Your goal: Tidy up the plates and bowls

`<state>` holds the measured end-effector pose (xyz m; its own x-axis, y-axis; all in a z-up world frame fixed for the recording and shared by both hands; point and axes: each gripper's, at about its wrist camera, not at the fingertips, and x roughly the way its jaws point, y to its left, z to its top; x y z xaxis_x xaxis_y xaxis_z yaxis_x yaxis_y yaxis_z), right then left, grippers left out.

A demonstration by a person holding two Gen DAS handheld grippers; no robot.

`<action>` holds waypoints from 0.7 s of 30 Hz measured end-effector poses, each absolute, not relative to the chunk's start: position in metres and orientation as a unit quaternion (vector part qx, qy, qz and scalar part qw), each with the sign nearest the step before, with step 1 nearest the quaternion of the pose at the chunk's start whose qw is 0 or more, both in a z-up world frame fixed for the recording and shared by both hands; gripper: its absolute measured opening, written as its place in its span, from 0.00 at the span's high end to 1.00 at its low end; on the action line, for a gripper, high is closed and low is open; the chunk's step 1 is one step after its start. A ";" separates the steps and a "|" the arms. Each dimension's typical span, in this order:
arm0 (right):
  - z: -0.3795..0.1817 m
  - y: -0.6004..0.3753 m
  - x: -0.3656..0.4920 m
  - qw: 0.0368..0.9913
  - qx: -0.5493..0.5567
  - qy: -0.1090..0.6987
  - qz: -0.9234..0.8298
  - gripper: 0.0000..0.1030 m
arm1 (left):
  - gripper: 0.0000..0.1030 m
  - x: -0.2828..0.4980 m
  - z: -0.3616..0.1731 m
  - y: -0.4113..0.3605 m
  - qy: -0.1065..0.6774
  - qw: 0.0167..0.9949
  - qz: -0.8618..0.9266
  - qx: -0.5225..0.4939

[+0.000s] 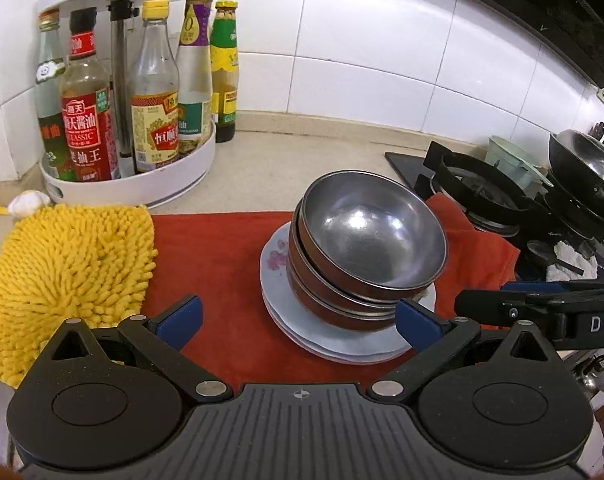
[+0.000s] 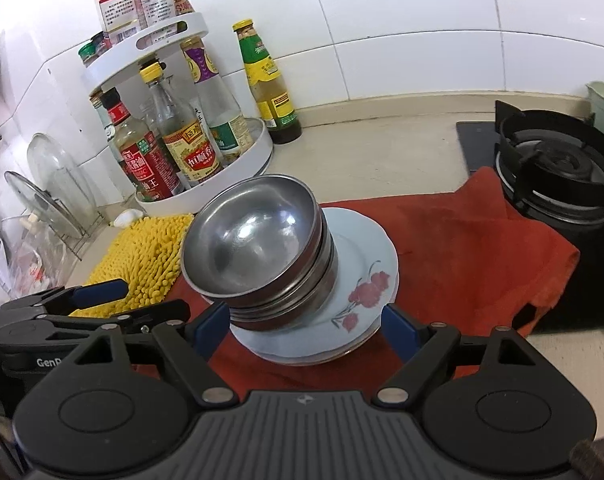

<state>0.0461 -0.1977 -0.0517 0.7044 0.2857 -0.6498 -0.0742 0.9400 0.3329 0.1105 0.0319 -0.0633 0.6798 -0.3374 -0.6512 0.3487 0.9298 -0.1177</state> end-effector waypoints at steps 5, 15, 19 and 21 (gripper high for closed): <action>-0.051 -0.194 0.033 0.914 0.150 0.368 0.085 0.22 | 0.00 0.105 -0.062 0.032 0.352 0.916 -0.191 0.010; -0.049 -0.182 0.016 0.919 0.148 0.361 0.061 0.20 | 0.00 0.094 -0.062 0.032 0.363 0.914 -0.182 0.014; -0.047 -0.175 0.008 0.922 0.137 0.360 0.044 0.20 | 0.00 0.090 -0.063 0.032 0.368 0.913 -0.177 0.019; -0.047 -0.173 0.005 0.922 0.135 0.361 0.038 0.20 | 0.00 0.089 -0.065 0.033 0.372 0.911 -0.174 0.020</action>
